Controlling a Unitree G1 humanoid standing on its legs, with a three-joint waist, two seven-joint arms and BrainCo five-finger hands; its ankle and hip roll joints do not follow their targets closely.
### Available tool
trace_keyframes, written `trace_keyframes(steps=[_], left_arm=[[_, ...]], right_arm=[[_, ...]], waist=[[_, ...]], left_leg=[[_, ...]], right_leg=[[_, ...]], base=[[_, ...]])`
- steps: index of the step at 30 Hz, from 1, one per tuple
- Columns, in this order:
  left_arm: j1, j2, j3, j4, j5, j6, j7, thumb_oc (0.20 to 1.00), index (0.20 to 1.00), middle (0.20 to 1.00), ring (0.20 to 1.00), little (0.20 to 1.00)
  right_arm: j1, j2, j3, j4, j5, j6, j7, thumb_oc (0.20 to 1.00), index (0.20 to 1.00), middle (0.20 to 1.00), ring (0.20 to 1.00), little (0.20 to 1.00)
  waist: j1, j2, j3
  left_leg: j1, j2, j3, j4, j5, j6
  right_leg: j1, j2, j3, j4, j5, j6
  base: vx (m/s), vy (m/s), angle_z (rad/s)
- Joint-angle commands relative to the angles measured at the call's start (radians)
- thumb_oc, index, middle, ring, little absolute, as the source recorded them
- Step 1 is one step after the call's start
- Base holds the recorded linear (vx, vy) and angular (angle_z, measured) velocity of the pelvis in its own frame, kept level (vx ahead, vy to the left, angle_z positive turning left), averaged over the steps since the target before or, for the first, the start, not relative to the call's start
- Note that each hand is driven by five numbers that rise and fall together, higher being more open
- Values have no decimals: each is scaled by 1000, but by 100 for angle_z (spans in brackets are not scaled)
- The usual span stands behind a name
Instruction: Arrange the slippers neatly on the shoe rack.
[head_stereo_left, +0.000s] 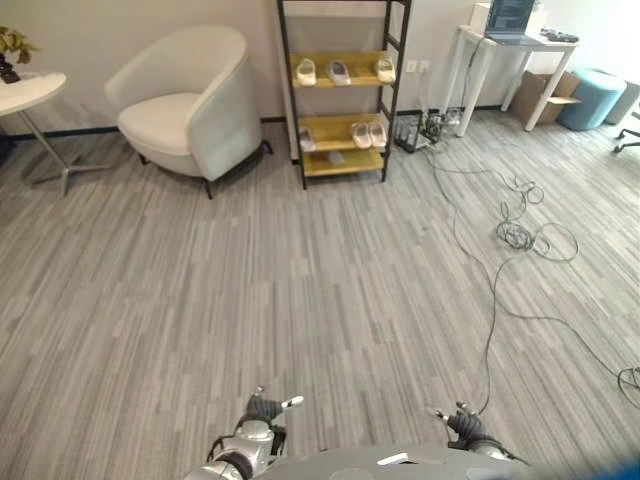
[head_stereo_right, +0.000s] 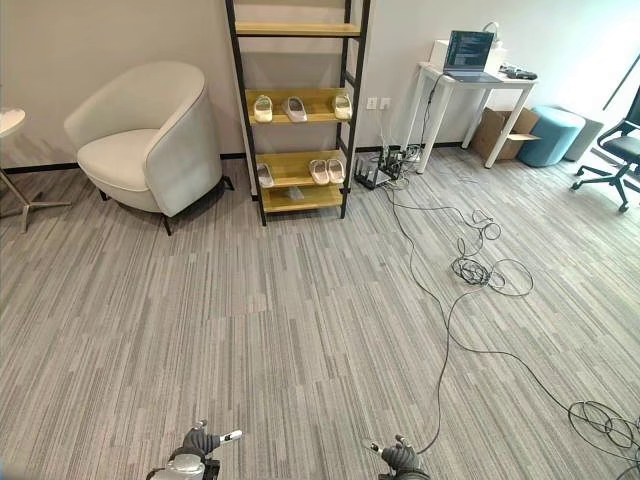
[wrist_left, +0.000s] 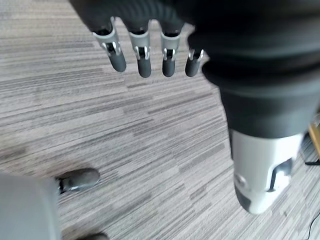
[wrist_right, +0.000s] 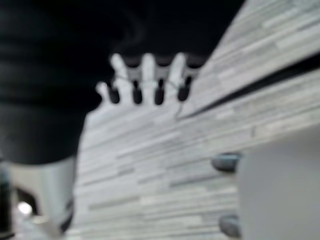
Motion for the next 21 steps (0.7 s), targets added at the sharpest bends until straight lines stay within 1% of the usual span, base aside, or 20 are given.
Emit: trace_keyframes(steps=[1,17,18,21], left_arm=[[-83,-55,-44,80,11,-6,-38,1000,1000,1000,1000,1000],[-83,-54,-43,76,8,-5,-45,1000,1000,1000,1000,1000],[-47,-47,-34,91,12,10,-205,1000,1000,1000,1000,1000],[-42,-48,-35,97,22,7,-197,1000,1000,1000,1000,1000]], right_arm=[[-59,-43,-8,50,-15,1,20,1000,1000,1000,1000,1000],[-57,-43,-13,51,-11,2,23,1000,1000,1000,1000,1000],[-37,-81,-90,67,-2,12,37,1000,1000,1000,1000,1000],[-25,-76,-98,78,3,10,30,1000,1000,1000,1000,1000]], waist=[[12,51,22],[11,52,24],[-1,56,30],[-3,55,32]], left_leg=[[28,38,-31,9,-78,-58],[29,39,-31,9,-78,-58],[32,45,-17,9,-80,-59],[31,47,-15,9,-80,-60]], right_leg=[[57,-6,-7,9,-89,76],[57,-6,-7,9,-89,76],[57,2,4,9,-91,70],[56,3,5,10,-91,69]], base=[[0,0,0],[1,-6,0],[11,-94,0],[-7,-65,-13]])
